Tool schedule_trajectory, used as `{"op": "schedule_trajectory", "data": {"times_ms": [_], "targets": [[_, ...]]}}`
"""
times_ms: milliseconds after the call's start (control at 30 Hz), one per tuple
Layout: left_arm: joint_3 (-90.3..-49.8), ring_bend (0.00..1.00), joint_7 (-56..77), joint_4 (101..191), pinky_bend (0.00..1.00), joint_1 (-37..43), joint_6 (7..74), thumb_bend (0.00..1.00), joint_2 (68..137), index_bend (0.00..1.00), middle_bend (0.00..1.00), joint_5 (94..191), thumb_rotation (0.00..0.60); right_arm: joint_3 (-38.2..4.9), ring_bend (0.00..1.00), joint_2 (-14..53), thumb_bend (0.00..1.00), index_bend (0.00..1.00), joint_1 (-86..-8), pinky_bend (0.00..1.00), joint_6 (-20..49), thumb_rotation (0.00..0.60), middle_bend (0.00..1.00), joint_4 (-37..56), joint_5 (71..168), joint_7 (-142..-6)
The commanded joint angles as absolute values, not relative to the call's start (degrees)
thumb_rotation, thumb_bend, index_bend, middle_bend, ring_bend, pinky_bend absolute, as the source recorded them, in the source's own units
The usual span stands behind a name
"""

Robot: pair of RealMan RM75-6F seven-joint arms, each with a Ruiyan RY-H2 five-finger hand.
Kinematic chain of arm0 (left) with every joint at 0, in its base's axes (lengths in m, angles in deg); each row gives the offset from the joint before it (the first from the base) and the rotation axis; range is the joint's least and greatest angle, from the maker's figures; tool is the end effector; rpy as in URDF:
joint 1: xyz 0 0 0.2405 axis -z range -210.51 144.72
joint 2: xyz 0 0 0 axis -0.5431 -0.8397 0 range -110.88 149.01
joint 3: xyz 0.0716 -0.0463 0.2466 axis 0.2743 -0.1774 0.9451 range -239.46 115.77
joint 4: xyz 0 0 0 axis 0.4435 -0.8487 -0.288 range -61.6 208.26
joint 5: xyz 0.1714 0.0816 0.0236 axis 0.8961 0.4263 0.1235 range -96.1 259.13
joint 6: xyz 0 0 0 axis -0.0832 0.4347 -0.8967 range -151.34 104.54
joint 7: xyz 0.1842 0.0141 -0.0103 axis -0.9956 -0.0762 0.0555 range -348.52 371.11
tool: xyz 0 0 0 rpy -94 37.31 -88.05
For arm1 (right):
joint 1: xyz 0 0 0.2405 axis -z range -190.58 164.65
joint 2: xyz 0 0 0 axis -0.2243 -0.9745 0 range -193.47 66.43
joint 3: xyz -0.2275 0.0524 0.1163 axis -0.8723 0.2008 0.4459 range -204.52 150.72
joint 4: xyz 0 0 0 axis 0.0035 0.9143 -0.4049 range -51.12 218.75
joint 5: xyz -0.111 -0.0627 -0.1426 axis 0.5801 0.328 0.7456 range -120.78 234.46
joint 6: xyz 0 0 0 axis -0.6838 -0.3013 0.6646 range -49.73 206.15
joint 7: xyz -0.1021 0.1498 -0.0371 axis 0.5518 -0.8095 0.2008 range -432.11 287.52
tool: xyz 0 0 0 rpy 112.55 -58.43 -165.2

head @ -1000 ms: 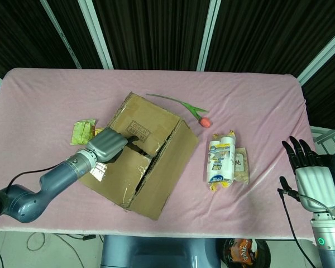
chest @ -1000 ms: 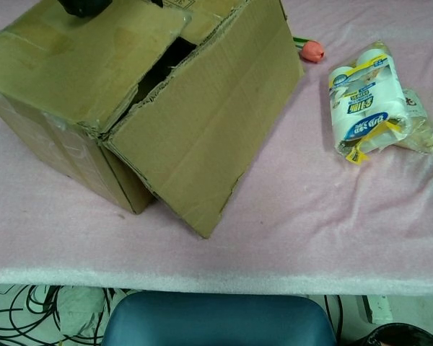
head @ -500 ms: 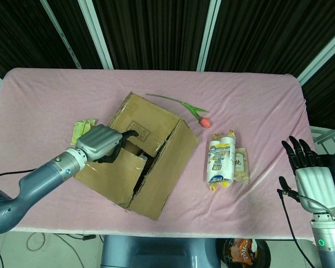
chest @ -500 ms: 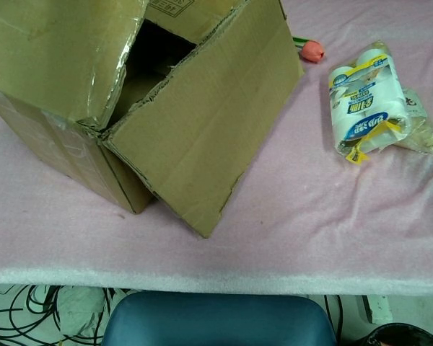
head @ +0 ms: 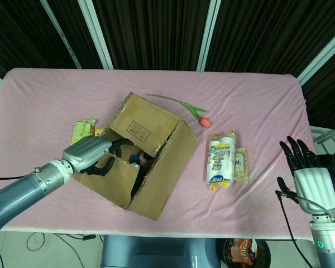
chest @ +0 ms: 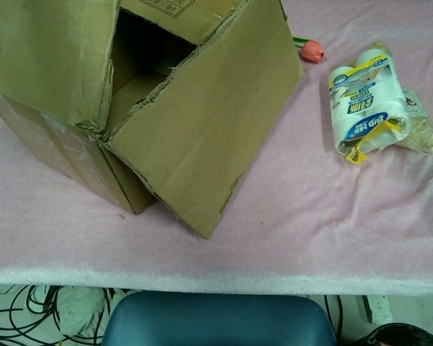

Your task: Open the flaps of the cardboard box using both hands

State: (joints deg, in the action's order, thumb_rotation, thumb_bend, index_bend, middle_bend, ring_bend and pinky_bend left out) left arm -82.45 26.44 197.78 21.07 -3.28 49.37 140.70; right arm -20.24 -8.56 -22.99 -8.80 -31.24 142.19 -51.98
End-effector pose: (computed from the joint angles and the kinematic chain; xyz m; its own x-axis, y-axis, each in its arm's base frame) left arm -0.0339 0.3247 0.1696 0.3566 0.6047 0.7122 0.9070 -0.4069 -0.1086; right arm -0.2107 -0.2451 0.2135 0.4861 0.1254 0.8649 -0.8606 -0.1034 0.4986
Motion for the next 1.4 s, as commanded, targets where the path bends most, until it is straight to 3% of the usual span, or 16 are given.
{"op": "schedule_trajectory", "data": {"times_ms": [33,200,400,967,1233,1400], "targets": [[-86.2,0.39,32.22,201.21,0.46,16.1,-2.38,0.7,46.0,0.13,0.41,146.55,0.6,-20.17,0.0,-8.62,0.39,0.0,-22.94,0.22,-8.79,0.6,0.0,-31.32,142.23,-51.97],[-88.39,0.39,39.74,205.6,0.46,9.71,0.9,0.68,41.52,0.13,0.41,155.88,0.6,-20.01,0.0,-8.78,0.39,0.0,-22.71,0.22,-8.96,0.6,0.0,-31.56,142.55,-52.12],[-87.62,0.39,49.81,207.95,0.46,3.82,6.67,0.68,36.79,0.13,0.41,168.35,0.6,-20.02,0.0,-8.82,0.39,0.0,-22.5,0.22,-9.02,0.6,0.0,-31.86,143.15,-52.03],[-78.3,0.38,78.06,203.77,0.45,-1.37,20.92,0.53,27.2,0.11,0.39,200.12,0.6,-19.95,0.0,-8.87,0.39,0.0,-22.05,0.22,-8.85,0.6,0.0,-32.36,143.89,-52.05],[-74.33,0.38,81.76,201.14,0.45,-4.51,26.88,0.51,24.77,0.11,0.39,207.26,0.6,-20.14,0.0,-8.77,0.39,0.0,-21.98,0.22,-8.5,0.6,0.0,-32.59,144.33,-51.68],[-72.2,0.34,78.75,199.19,0.42,-7.5,30.8,0.44,24.98,0.11,0.35,205.38,0.6,-20.33,0.0,-8.64,0.39,0.0,-21.85,0.22,-8.41,0.6,0.0,-32.61,144.75,-51.43]]}}
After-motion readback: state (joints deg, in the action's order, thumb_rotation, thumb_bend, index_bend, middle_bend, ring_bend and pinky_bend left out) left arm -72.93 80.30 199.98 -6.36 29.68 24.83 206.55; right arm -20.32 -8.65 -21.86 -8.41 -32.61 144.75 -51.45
